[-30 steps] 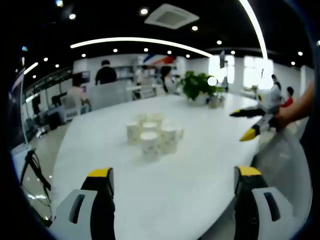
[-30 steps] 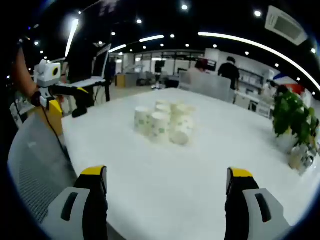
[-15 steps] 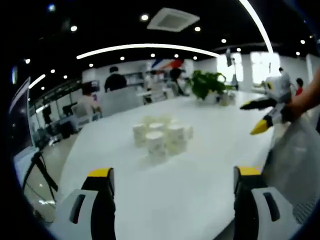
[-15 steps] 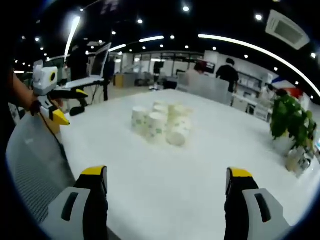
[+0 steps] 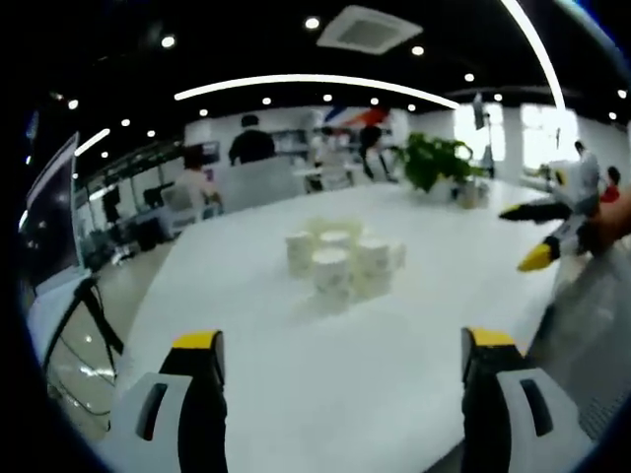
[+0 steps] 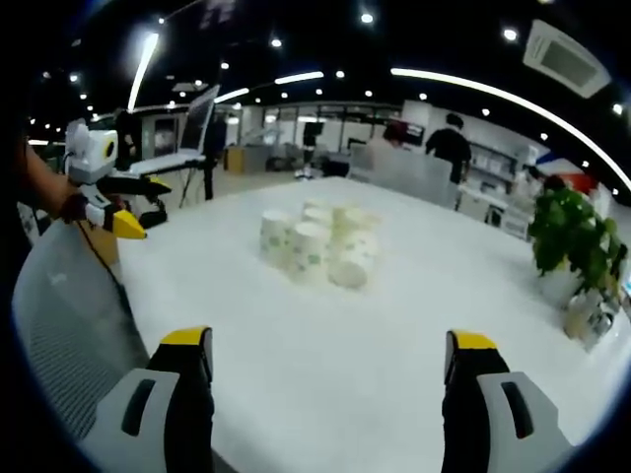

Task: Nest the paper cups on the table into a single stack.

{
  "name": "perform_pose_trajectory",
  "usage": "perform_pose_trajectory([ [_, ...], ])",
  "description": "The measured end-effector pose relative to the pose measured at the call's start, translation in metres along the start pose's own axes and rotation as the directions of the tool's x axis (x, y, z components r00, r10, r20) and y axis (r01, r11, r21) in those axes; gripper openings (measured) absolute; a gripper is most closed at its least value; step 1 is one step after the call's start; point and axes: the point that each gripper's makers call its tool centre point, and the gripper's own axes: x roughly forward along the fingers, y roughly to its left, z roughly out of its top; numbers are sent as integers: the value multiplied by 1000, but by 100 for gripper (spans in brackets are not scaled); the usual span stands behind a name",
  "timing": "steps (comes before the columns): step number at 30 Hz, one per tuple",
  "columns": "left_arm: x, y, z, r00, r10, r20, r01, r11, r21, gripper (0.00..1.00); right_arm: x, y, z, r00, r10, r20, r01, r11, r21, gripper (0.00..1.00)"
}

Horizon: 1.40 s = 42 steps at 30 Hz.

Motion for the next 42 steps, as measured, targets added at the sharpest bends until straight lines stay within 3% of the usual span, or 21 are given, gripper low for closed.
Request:
perform_pose_trajectory([
  [5,4,-25,-1,996,-91,5,90,987,133,98,0,3,0,1000,8,-2,-8,1000,-10,96],
  [10,3,-24,-2,997,-82,2,81,990,119,98,-1,2,0,1000,4,2,-4,1000,-6,96],
  [16,1,-10,1,999,-37,17,37,999,-30,98,-2,1,-2,1000,0,-2,0,1000,-9,96],
  [19,1,-6,3,999,-30,18,30,999,-26,98,-2,0,-2,1000,1,-2,-1,1000,0,95],
  [22,-2,5,-5,999,39,-33,-40,999,-29,98,-2,1,-3,1000,1,-8,-1,1000,-2,95],
  [24,-2,6,4,998,47,28,-47,999,-2,94,-2,1,-2,1000,2,-7,-2,1000,-4,95],
  [32,5,-16,-3,999,-35,-15,36,996,76,98,3,-6,5,1000,11,-20,-11,1000,-12,96],
  [34,5,-16,-2,999,-42,-7,42,997,71,98,11,-14,10,999,19,-32,-19,1000,-10,96],
  [38,5,-7,-7,999,-20,-32,19,1000,-12,98,28,-32,26,998,37,-56,-37,999,2,95],
  [42,5,-8,-7,1000,-21,-23,21,1000,-6,98,43,-46,40,997,46,-62,-45,999,16,95],
])
